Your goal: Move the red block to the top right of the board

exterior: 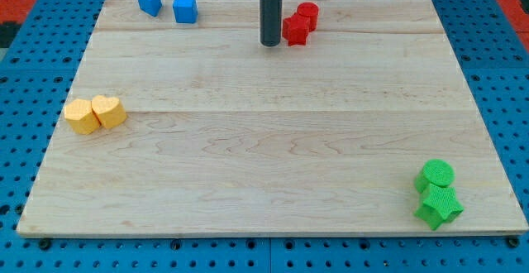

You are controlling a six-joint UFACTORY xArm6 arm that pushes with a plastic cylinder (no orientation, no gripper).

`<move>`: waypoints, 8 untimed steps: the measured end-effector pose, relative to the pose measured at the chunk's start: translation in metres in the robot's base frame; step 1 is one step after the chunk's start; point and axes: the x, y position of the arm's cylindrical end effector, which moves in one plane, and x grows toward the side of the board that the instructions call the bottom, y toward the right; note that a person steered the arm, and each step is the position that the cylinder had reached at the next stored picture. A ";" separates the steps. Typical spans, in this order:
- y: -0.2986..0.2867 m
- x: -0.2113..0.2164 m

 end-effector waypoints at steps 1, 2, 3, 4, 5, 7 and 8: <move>0.016 -0.021; 0.020 -0.036; 0.042 -0.048; 0.094 -0.063; 0.102 -0.088; 0.151 -0.084; 0.095 -0.083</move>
